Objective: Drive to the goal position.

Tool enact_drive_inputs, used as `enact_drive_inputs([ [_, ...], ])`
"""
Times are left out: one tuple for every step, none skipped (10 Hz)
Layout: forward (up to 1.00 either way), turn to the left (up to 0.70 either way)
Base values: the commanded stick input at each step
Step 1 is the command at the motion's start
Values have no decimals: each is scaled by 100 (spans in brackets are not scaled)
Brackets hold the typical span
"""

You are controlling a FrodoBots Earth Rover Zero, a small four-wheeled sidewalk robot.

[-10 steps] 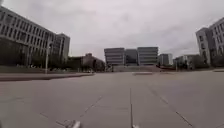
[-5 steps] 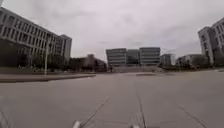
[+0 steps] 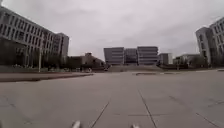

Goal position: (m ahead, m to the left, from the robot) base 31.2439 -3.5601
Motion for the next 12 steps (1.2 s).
enact_drive_inputs([
  [100,0],
  [100,0],
  [100,0],
  [100,0],
  [100,0],
  [100,0],
  [100,0],
  [100,0],
  [100,0],
  [100,0],
  [100,0],
  [100,0],
])
